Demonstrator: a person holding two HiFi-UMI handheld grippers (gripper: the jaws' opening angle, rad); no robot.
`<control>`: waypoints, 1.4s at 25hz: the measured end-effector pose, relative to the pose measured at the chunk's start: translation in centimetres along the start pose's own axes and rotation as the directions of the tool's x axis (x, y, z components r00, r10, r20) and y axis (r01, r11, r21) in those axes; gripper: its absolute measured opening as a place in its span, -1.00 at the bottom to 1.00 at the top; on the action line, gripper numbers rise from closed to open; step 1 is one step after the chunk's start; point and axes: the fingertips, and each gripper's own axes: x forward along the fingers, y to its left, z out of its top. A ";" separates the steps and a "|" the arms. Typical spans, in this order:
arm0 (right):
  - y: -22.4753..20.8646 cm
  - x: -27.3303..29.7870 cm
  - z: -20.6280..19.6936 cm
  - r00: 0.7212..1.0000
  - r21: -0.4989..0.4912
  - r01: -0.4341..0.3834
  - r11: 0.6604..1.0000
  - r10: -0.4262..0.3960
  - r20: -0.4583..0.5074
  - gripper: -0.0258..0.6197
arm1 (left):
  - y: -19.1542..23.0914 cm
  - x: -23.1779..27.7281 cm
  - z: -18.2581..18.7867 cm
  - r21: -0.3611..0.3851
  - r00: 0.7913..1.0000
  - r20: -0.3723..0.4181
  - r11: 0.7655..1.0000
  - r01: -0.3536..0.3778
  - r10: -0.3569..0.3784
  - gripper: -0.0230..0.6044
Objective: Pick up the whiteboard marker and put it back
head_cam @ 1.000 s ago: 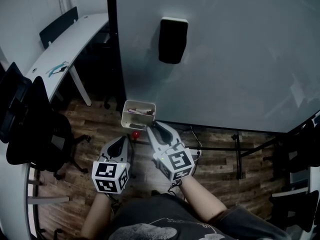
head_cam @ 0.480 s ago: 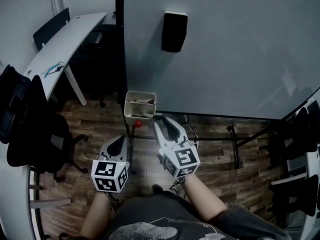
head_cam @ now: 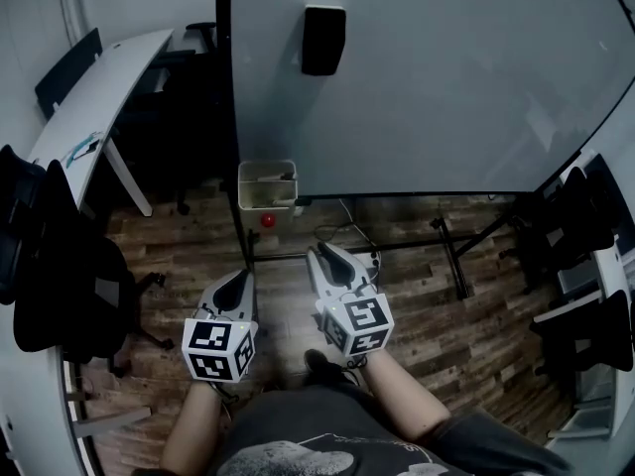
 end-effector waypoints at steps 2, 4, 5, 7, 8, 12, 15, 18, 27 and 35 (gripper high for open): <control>0.7 -1.0 -1.0 0.999 0.005 0.026 1.000 -0.026 -0.025 -0.72 | -0.3 -0.7 -0.6 0.003 1.000 -0.007 1.000 0.030 -0.030 -0.88; 1.8 -2.0 -2.0 0.998 0.019 0.040 0.999 -0.040 -0.045 -0.74 | -0.6 -1.4 -1.5 0.006 0.998 -0.016 0.998 0.062 -0.062 -0.88; 2.3 -2.5 -2.5 0.998 0.026 0.047 0.999 -0.045 -0.054 -0.75 | -0.7 -1.8 -1.9 0.007 0.997 -0.021 0.997 0.077 -0.077 -0.88; 3.3 -3.6 -3.6 0.996 0.041 0.058 0.997 -0.055 -0.073 -0.77 | -1.0 -2.5 -2.8 0.008 0.994 -0.035 0.995 0.103 -0.103 -0.88; 3.7 -4.1 -4.2 0.995 0.050 0.065 0.997 -0.061 -0.083 -0.78 | -1.2 -2.8 -3.3 0.008 0.993 -0.043 0.993 0.114 -0.113 -0.88; 4.8 -6.1 -6.1 0.989 0.071 0.083 0.994 -0.074 -0.126 -0.82 | -1.4 -3.7 -4.8 0.001 0.987 -0.068 0.990 0.144 -0.143 -0.88; 5.2 -7.0 -6.6 0.988 0.067 0.074 0.995 -0.064 -0.138 -0.83 | -1.8 -3.7 -5.2 -0.005 0.986 -0.068 0.988 0.154 -0.154 -0.88; 5.1 -7.6 -6.9 0.989 0.060 0.069 0.996 -0.060 -0.138 -0.83 | -2.4 -3.6 -5.2 -0.006 0.986 -0.061 0.988 0.156 -0.156 -0.88; 5.0 -10.7 -7.6 0.988 0.075 -0.004 0.997 0.016 -0.151 -0.83 | -5.7 -5.6 -7.0 -0.038 0.992 -0.074 0.994 0.101 -0.104 -0.88; 5.3 -15.3 -8.4 0.985 0.059 -0.053 0.997 0.062 -0.162 -0.83 | -9.0 -8.8 -7.5 -0.014 0.996 -0.068 0.999 0.050 -0.051 -0.88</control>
